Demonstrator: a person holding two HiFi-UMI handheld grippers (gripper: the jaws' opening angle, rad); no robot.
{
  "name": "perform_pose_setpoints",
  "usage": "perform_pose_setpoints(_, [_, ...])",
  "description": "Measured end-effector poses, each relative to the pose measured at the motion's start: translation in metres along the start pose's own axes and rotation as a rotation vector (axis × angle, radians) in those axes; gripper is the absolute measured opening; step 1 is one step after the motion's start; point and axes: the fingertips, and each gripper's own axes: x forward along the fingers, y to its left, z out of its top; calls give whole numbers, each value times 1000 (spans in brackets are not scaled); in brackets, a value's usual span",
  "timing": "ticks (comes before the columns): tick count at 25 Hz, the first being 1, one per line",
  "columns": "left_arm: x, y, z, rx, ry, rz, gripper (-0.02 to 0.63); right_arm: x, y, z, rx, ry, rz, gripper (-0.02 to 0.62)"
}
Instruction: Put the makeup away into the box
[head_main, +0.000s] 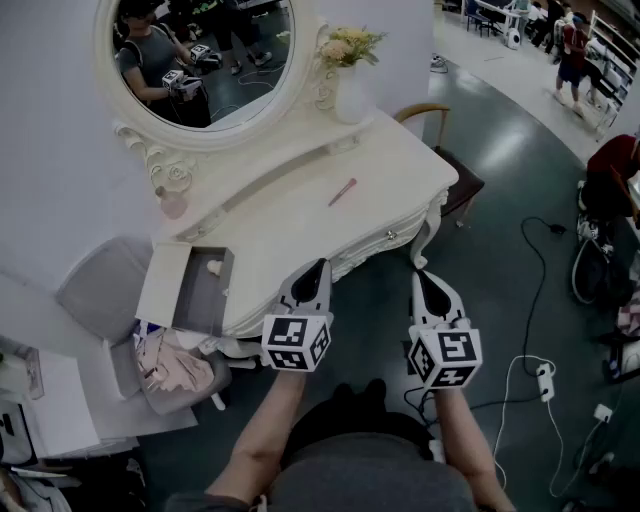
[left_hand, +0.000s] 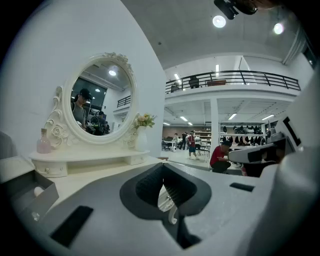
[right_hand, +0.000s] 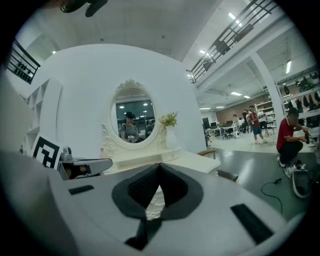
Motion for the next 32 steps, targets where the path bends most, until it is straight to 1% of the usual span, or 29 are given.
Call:
perform_pose_setpoints(10, [4,-7,2,7,-9,7,6,-3,-11,0,55,-22,12,3])
perform_pose_setpoints(13, [5,-12,3,10,-5,3,6,-5,-13,0,56,-27,18,3])
perform_pose_setpoints(18, [5,-20,5,57,2,-7,8,-10,-19,2,45,-33,21,3])
perform_pose_setpoints(21, [6,-22,8,66,-3,-16,9,-9,-23,1,50,-32,16,3])
perform_pose_setpoints(24, [10,-18,12,63,-5,-11,52,-5,-23,3,54,-32,22,3])
perform_pose_setpoints(27, [17,-10,17,63,-10,-3,79,1,-24,4,56,-31,22,3])
perform_pose_setpoints(32, [40,9,14,60,0,11,122,19,-38,3,66,-20,-10,3])
